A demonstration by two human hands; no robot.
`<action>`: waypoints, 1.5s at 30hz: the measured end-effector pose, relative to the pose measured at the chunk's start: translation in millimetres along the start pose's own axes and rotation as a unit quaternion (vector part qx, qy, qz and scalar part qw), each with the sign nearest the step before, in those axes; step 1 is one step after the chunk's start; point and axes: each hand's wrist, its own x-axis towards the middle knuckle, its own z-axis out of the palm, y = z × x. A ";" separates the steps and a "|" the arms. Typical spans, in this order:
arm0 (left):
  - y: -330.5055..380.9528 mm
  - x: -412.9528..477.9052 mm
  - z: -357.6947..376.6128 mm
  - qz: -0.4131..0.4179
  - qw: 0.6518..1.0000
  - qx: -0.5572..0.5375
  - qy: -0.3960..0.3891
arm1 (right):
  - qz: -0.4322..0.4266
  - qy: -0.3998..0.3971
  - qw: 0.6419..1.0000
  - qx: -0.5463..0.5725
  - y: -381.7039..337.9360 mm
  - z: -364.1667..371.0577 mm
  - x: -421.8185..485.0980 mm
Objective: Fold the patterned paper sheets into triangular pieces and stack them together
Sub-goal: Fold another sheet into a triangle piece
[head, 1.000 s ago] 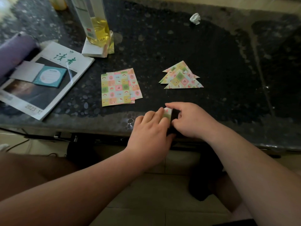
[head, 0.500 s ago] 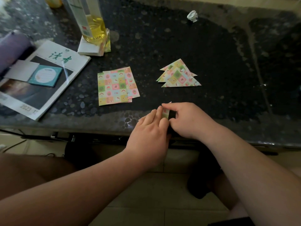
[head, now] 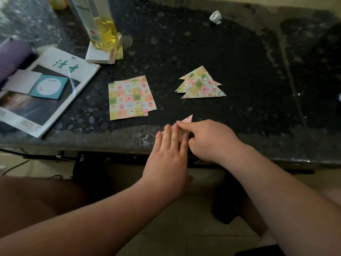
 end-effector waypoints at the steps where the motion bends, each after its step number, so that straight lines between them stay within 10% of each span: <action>1: 0.3 1.8 -1.4 -0.001 1.000 -0.001 -0.002 | -0.006 -0.006 1.000 -0.005 -1.3 -0.5 -2.2; 18: 3.7 -16.3 5.1 -0.006 1.000 0.016 -0.009 | 0.181 0.008 0.983 -0.012 7.8 -20.6 4.6; 25: 0.5 -21.0 -3.8 0.012 0.998 -0.054 0.015 | 0.006 0.129 0.991 0.017 -0.2 -19.7 18.7; 34: -62.6 22.9 -43.3 -0.179 0.946 -0.259 0.071 | 0.014 -0.003 0.999 -0.041 -4.4 -31.1 35.6; 45: -69.5 29.1 -78.1 -0.093 0.921 -0.377 0.024 | -0.028 0.064 0.955 0.288 21.5 -47.2 5.4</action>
